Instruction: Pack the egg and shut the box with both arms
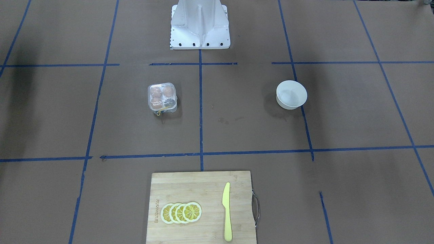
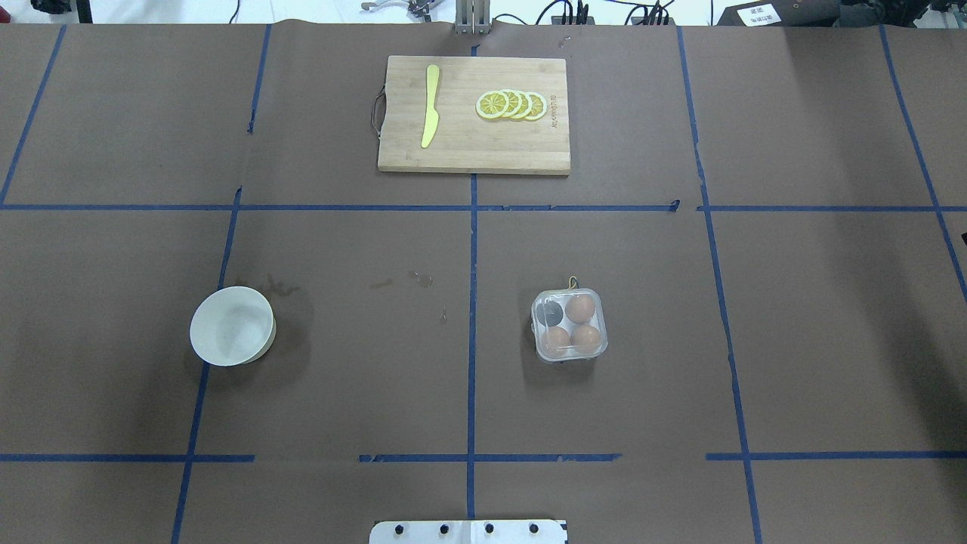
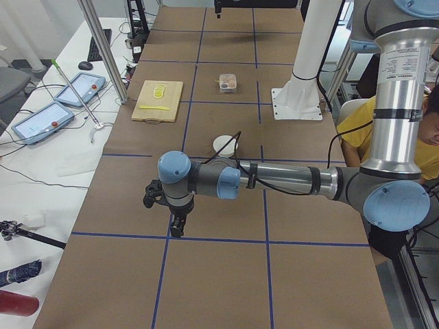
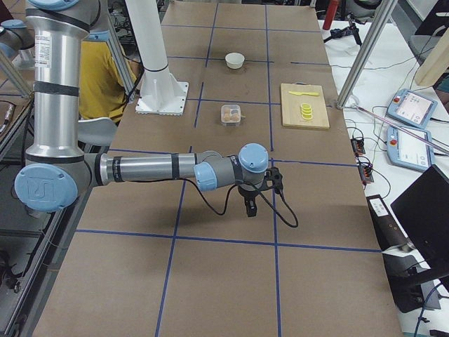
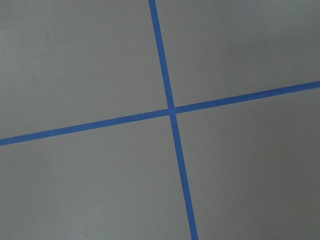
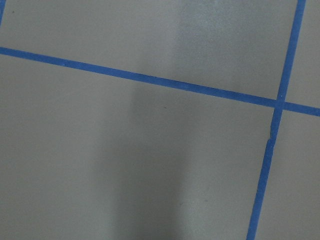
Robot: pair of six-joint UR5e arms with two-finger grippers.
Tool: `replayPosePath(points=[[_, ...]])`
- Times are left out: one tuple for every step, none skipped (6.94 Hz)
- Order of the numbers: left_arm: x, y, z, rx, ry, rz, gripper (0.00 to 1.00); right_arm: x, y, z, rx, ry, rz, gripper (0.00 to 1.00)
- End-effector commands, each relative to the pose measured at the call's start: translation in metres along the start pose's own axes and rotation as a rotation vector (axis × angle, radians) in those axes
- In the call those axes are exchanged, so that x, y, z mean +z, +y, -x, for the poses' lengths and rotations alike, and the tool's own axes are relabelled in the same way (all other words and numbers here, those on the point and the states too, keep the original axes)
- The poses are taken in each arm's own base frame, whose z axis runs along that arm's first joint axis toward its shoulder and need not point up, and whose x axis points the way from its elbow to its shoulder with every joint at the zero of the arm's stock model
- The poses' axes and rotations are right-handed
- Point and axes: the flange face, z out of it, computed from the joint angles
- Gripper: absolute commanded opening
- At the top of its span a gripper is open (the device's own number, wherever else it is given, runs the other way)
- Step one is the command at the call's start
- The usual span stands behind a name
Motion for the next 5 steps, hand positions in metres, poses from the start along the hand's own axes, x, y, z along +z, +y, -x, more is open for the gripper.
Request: replayPosePath(points=[[-0.0071, -0.0028, -0.0060, -0.015, -0.006, -0.014, 1.00, -0.0008, -0.0007, 0.0011, -0.002, -0.002, -0.002, 1.00], [-0.0072, -0.0028, -0.0057, -0.015, -0.009, -0.014, 1.00, -0.0015, -0.0010, 0.0020, -0.003, -0.002, -0.005, 1.00], [-0.0079, -0.0021, -0.0055, -0.015, -0.008, -0.016, 1.00, -0.0026, -0.0028, 0.0016, -0.003, 0.016, -0.010, 1.00], [-0.0052, 0.0000, -0.0033, -0.019, -0.006, -0.011, 1.00, -0.0027, -0.0033, -0.0016, -0.007, 0.047, -0.014, 1.00], [-0.0058, 0.0005, -0.0039, -0.018, -0.006, -0.012, 1.00, -0.0075, -0.0029, -0.0059, 0.002, 0.050, -0.023, 1.00]])
